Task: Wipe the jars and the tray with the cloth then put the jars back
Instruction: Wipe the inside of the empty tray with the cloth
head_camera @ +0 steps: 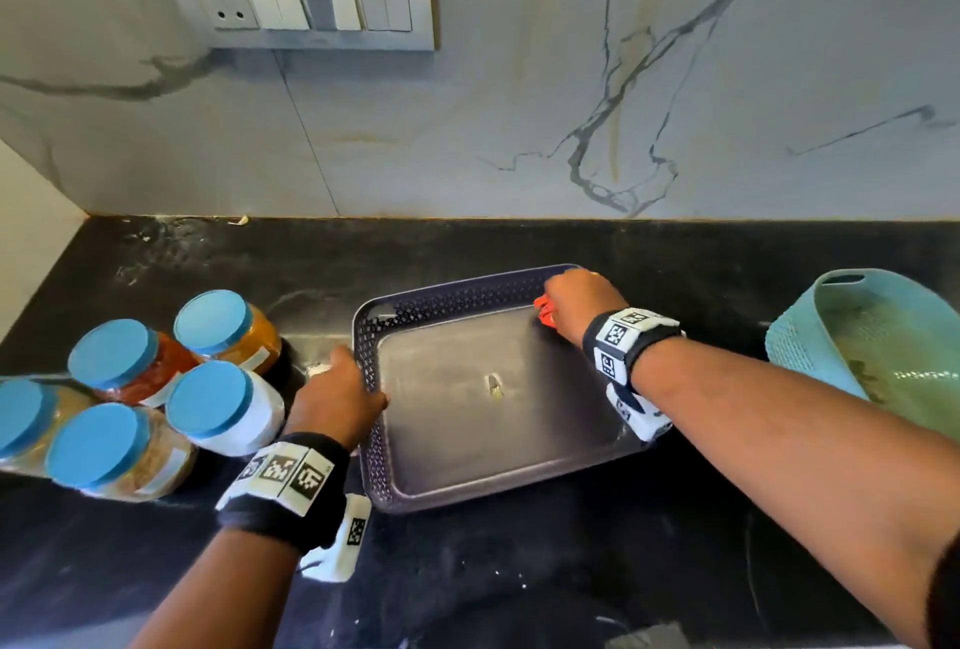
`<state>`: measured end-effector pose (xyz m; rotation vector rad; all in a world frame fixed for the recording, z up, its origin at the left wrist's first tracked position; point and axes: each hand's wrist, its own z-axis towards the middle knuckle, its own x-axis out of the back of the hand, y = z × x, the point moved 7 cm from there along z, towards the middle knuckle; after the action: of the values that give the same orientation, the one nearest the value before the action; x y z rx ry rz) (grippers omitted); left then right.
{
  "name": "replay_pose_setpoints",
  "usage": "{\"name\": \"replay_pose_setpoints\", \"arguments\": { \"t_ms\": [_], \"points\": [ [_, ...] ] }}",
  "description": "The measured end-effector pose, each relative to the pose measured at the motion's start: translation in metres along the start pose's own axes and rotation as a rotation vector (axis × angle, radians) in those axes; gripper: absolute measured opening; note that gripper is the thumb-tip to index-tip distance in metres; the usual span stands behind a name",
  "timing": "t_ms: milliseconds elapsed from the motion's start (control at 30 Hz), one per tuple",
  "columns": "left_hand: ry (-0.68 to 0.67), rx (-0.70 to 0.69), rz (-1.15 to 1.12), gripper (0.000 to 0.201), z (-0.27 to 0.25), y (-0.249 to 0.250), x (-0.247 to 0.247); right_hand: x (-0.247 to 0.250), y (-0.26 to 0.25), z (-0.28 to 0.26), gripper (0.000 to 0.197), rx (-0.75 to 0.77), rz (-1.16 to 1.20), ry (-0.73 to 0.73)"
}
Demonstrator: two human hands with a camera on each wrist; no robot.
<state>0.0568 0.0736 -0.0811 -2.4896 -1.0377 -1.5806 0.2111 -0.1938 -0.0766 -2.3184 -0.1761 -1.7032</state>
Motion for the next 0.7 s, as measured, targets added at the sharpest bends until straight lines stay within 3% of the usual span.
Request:
{"name": "replay_pose_setpoints", "arguments": {
  "t_ms": [133, 267, 333, 433, 500, 600, 700],
  "points": [
    [-0.051, -0.058, -0.001, 0.04, 0.004, -0.001, -0.01, -0.018, 0.002, 0.019, 0.032, -0.074, -0.179, -0.087],
    [-0.058, -0.081, -0.037, 0.033, 0.009, -0.005, -0.017, -0.028, -0.035, 0.02, 0.031, -0.135, -0.047, -0.058],
    [-0.046, -0.085, -0.057, 0.033, 0.01, -0.004, -0.02, -0.042, -0.083, 0.01, 0.03, -0.04, 0.023, -0.089],
    [-0.016, -0.105, -0.078, 0.029, 0.007, -0.003, -0.021, -0.064, -0.164, -0.017, 0.024, 0.269, 0.066, -0.224],
    [-0.013, -0.114, -0.07, 0.028, 0.005, -0.005, -0.022, -0.072, -0.192, -0.037, 0.021, 0.488, 0.009, -0.319],
    [-0.032, -0.121, -0.074, 0.031, 0.004, -0.008, -0.023, -0.078, -0.174, -0.056, 0.02, 0.67, -0.205, -0.488],
    [-0.041, -0.135, -0.111, 0.035, 0.003, -0.005, -0.022, -0.064, -0.105, -0.044, 0.022, 0.509, -0.339, -0.596]
  ]
}}
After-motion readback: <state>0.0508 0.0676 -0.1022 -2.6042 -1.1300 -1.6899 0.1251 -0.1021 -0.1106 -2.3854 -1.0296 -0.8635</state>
